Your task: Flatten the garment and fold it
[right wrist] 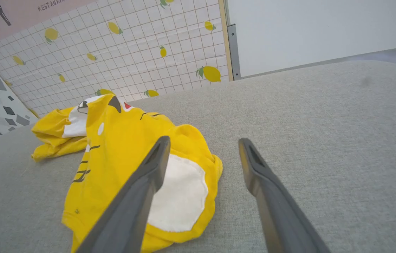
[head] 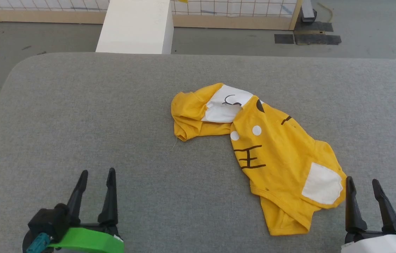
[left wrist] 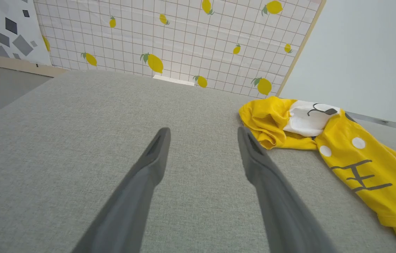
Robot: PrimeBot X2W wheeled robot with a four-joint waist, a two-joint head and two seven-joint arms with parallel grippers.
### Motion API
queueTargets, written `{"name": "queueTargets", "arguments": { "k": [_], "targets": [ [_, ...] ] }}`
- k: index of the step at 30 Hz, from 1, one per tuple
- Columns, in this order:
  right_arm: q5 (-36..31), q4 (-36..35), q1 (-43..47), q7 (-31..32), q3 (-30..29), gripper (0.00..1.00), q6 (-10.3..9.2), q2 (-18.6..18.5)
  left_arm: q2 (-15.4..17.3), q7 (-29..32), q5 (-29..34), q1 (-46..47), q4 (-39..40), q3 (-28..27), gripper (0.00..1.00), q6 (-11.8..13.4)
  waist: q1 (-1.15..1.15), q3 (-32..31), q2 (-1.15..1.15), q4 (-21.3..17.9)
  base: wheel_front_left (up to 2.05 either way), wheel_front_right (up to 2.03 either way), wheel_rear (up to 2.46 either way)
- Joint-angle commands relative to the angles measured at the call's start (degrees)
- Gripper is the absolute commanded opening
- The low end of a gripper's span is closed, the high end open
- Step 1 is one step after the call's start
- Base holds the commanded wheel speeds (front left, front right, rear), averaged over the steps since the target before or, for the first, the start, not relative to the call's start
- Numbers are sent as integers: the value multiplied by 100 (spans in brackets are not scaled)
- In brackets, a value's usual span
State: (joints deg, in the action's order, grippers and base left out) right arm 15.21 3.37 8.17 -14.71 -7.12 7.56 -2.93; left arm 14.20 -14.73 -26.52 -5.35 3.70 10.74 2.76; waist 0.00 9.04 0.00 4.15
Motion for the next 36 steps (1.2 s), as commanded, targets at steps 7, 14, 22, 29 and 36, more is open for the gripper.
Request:
{"name": "queueTargets", "arguments": {
  "k": [7,14,22,29,36],
  "targets": [
    [-750,-626,-356,1262,641,100,-8,5,-205,-26,269,56,47,-306,100,-264,0,40,0,89,0,0,0],
    [-1079,-1169,-600,3457,1561,100,-8,5,-446,-27,353,121,-88,-368,100,-507,0,176,0,261,0,0,0],
    [-1612,-779,-1094,4852,1865,100,-8,5,-603,-27,395,267,-307,-486,100,-697,0,351,0,571,0,0,0],
    [-1885,424,-1569,5314,2086,100,-8,-124,-709,-27,414,381,-512,-536,100,-802,0,387,0,769,0,0,0],
    [-2057,1302,-1984,5333,1953,0,-8,-216,-790,-27,458,426,-694,-580,100,-860,0,242,0,902,0,0,0]
  ]
}}
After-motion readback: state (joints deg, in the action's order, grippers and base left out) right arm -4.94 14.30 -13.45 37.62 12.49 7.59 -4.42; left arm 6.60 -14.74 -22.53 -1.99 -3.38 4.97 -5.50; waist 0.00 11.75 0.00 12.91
